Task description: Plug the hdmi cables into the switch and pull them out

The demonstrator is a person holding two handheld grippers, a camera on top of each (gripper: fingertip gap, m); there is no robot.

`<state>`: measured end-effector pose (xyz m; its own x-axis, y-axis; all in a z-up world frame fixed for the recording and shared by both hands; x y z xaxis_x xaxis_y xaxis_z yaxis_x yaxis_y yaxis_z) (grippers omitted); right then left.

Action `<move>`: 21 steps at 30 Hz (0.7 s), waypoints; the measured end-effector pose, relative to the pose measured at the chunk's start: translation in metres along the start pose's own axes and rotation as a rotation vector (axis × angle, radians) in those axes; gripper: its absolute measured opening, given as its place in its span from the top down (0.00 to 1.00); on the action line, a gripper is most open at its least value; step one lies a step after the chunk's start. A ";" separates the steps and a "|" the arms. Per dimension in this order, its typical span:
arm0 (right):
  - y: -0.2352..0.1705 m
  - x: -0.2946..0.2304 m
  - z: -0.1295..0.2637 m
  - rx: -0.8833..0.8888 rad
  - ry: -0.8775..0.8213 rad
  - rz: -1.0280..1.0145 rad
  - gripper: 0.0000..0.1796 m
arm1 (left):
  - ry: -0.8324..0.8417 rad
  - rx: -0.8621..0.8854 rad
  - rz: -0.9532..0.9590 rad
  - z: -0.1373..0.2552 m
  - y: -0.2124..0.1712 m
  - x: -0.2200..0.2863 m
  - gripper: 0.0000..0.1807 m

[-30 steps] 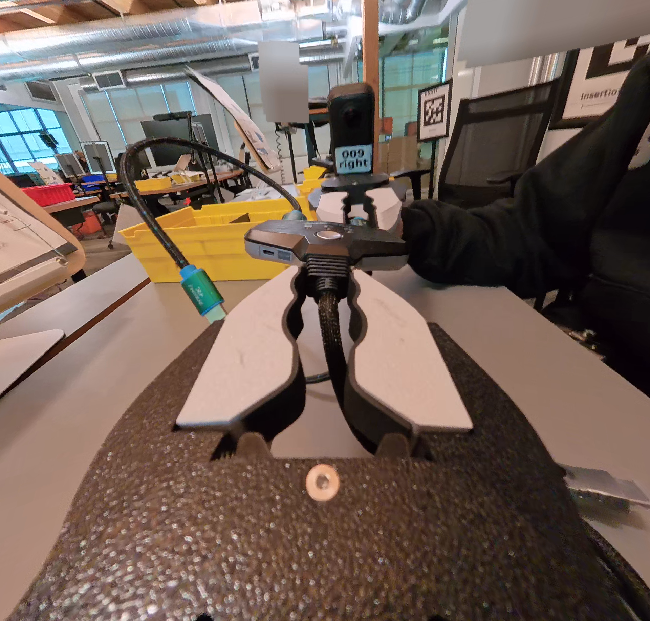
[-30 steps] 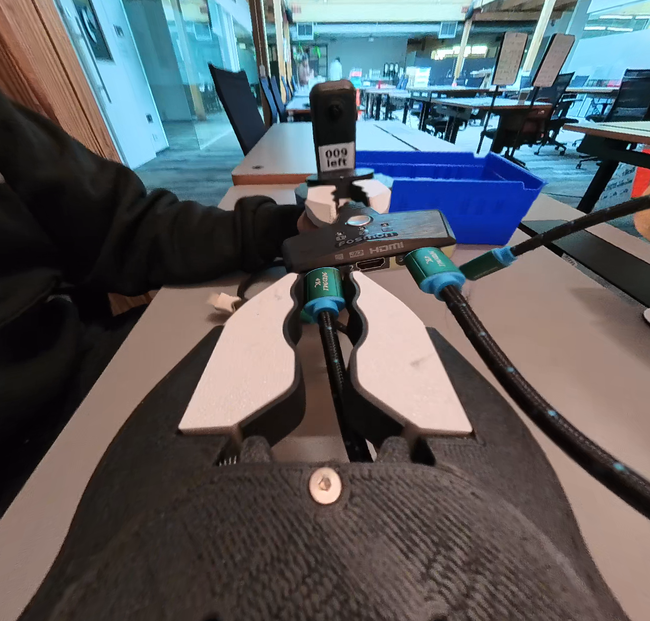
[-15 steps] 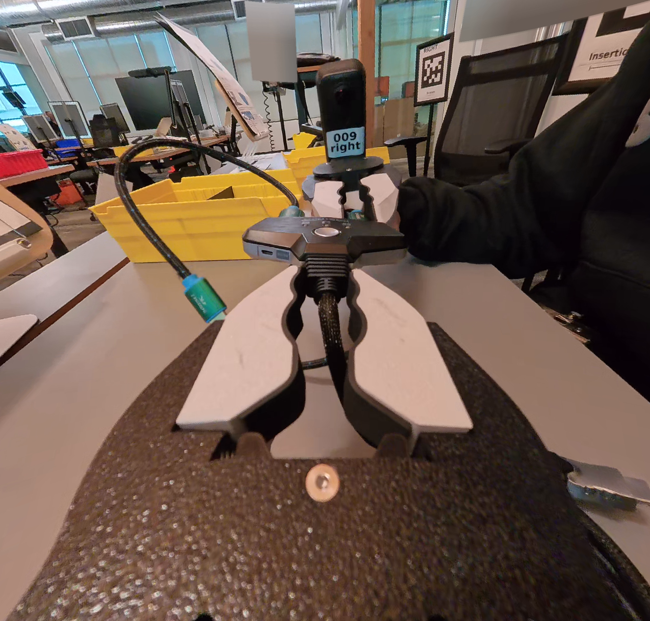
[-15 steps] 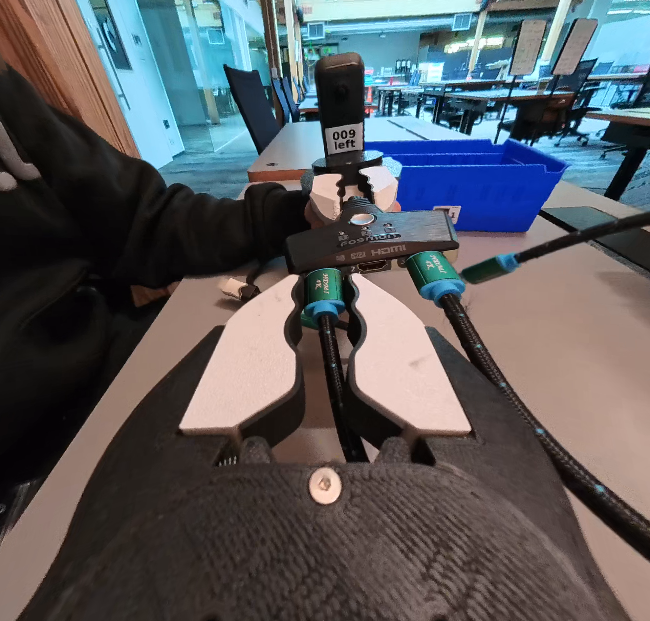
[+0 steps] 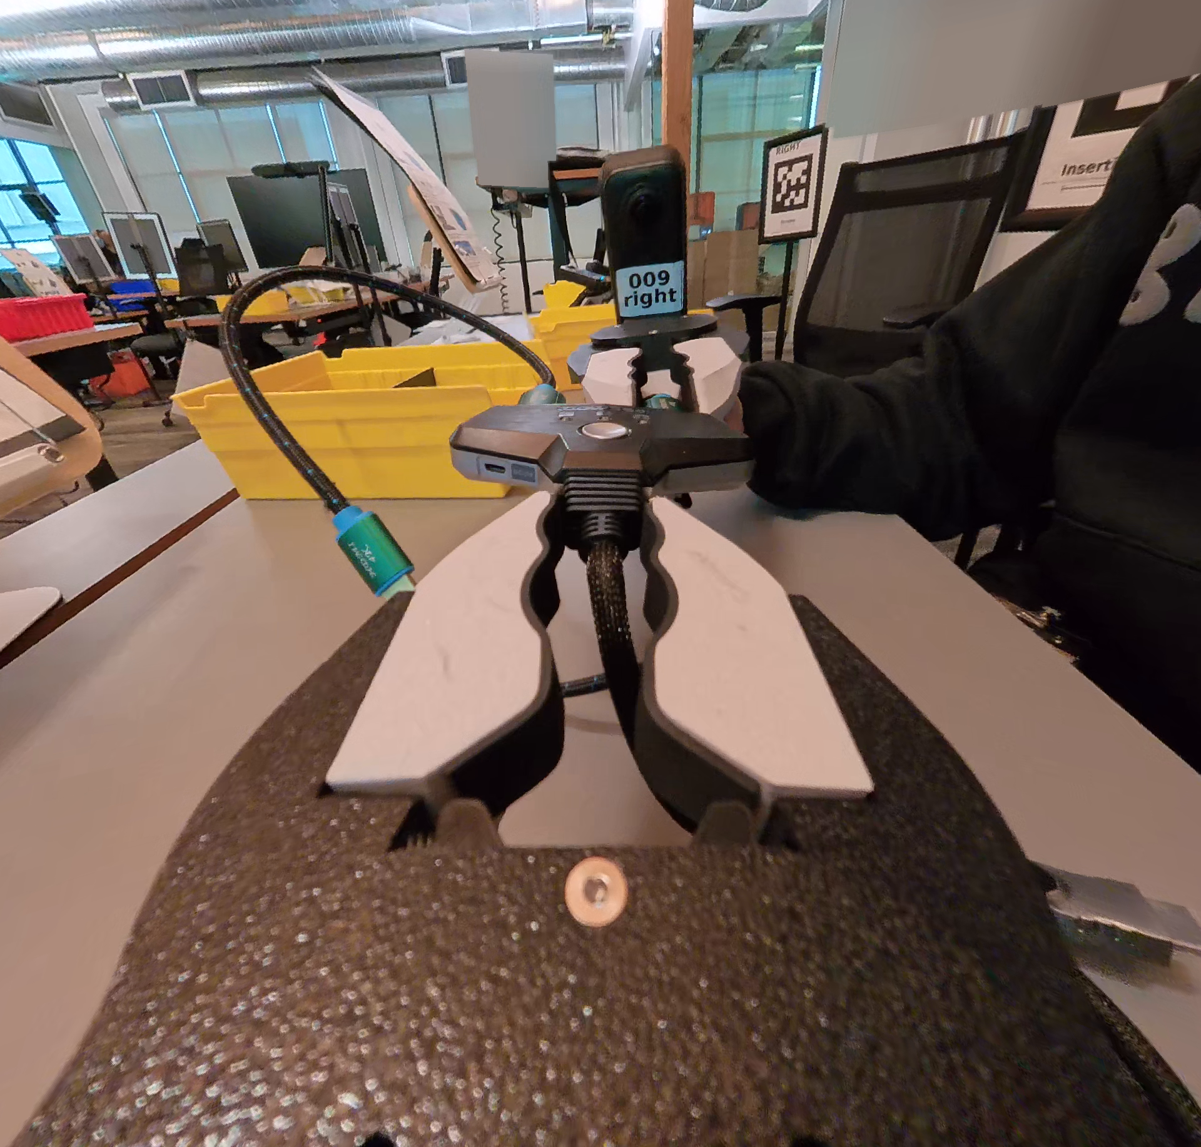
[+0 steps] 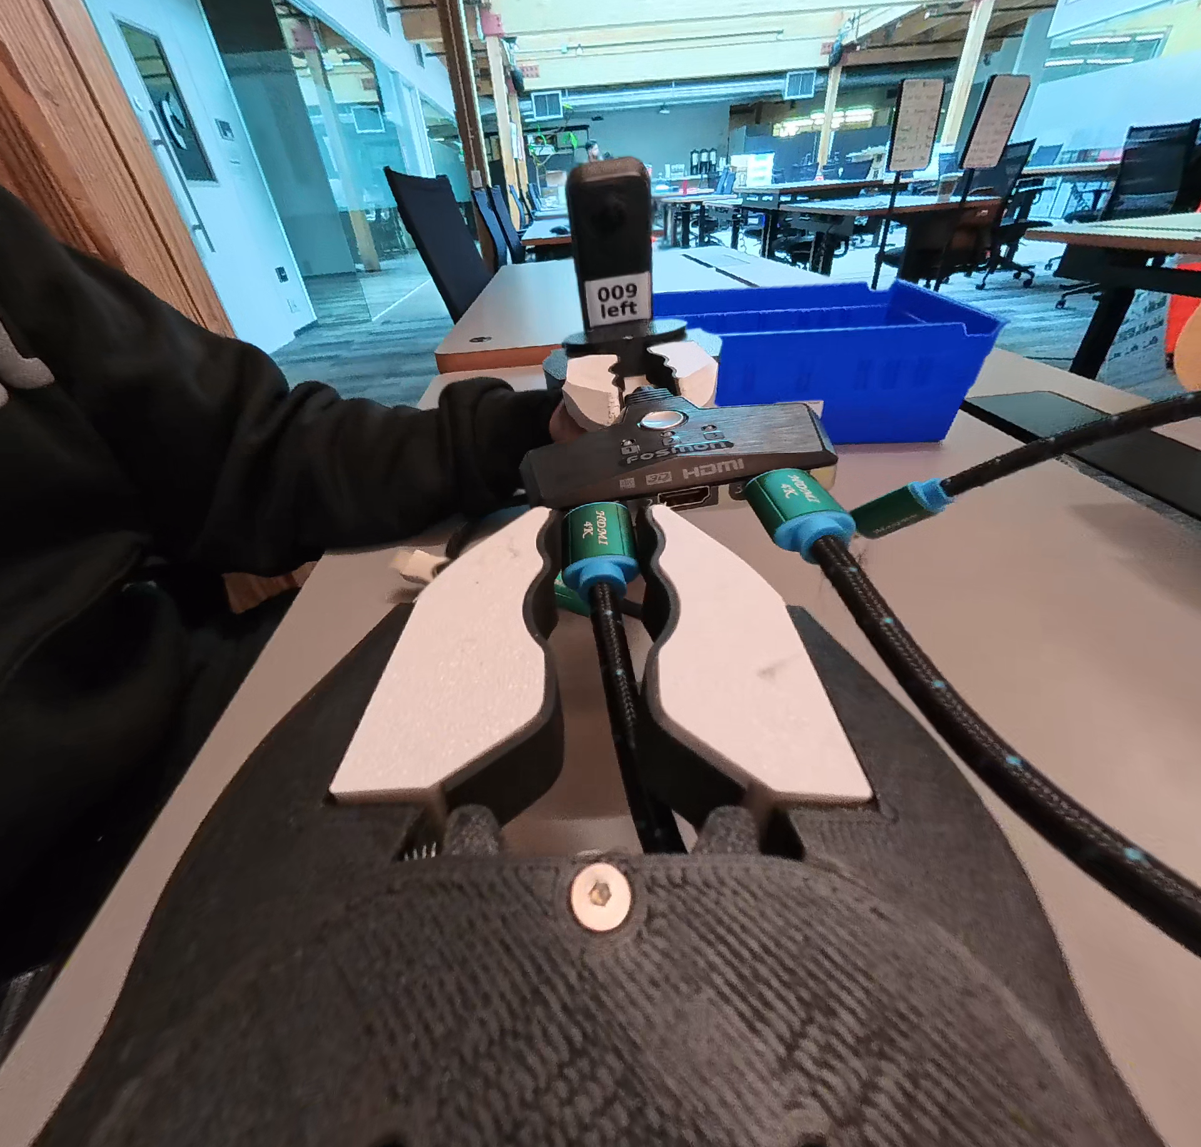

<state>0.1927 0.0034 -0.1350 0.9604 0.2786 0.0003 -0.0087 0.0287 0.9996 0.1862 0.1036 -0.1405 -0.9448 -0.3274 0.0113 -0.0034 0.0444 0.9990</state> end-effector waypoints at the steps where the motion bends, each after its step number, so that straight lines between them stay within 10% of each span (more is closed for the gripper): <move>1: 0.002 -0.001 0.000 0.000 0.001 -0.006 0.88 | -0.004 0.005 -0.003 0.000 0.001 0.001 0.88; 14: -0.013 -0.009 0.018 -0.113 0.047 -0.024 0.87 | -0.036 -0.119 -0.030 -0.011 -0.010 0.010 0.87; 18: 0.013 0.018 0.082 0.107 -0.117 -0.048 0.88 | 0.102 0.057 0.000 0.038 0.020 -0.012 0.88; 21: 0.020 -0.009 0.066 0.105 0.058 0.036 0.88 | 0.076 0.053 -0.040 0.019 0.022 -0.007 0.88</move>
<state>0.2024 -0.0619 -0.1134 0.9422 0.3329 0.0375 -0.0106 -0.0821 0.9966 0.1867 0.1253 -0.1197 -0.9161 -0.4002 -0.0232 -0.0597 0.0789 0.9951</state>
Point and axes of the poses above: each gripper's, where its closed fingertips meet, z back along the fingers, y out of its top, x = y × z across the jaws, the point moved 2 cm from there along z, back along the fingers, and after that the axes turned 4 degrees about z, right-handed, at the moved point
